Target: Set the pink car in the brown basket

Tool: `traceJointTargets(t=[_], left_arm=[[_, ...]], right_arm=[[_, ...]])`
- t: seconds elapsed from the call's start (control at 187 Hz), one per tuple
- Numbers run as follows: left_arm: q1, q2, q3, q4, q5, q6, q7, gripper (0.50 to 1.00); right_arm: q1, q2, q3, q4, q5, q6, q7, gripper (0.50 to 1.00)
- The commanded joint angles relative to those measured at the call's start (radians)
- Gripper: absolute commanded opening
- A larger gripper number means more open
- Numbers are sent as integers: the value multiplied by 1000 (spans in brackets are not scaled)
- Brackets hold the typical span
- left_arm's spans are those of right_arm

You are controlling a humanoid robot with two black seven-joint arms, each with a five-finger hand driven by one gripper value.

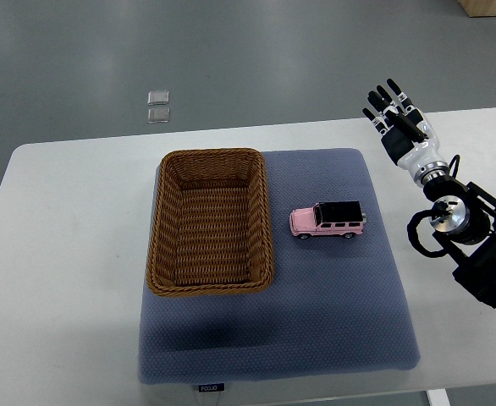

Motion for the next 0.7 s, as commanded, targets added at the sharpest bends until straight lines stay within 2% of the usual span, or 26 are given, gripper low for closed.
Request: traceJointTargets(t=[0.0, 0.203, 0.32, 0.438, 0.486, 0.491, 0.502, 0.608, 0.694], left_arm=[[0, 0, 2, -1, 2, -2, 2, 1000], [0, 0, 2, -8, 2, 0, 2, 1000], [0, 0, 2, -8, 0, 0, 2, 1000], [0, 0, 2, -3, 2, 0, 3, 1000], [0, 0, 2, -3, 2, 0, 3, 1000], [0, 0, 2, -3, 2, 0, 5, 1000], [0, 0, 2, -2, 2, -2, 5, 1000], [0, 0, 2, -2, 2, -2, 5, 1000], [0, 0, 2, -2, 2, 0, 5, 1000]], right_arm=[[-1, 1, -4, 0, 0, 4, 2, 915], [-3, -2, -18, 7, -12, 15, -2, 913], [20, -33, -110, 21, -130, 60, -5, 913], [106, -173, -270, 92, -527, 90, -5, 913], [106, -173, -270, 92, -528, 90, -5, 913], [144, -227, -329, 125, -672, 115, -5, 913], [155, -239, -343, 135, -704, 124, -6, 913], [238, -357, -466, 237, -911, 218, -6, 915], [301, -446, -570, 351, -1012, 245, -9, 915]])
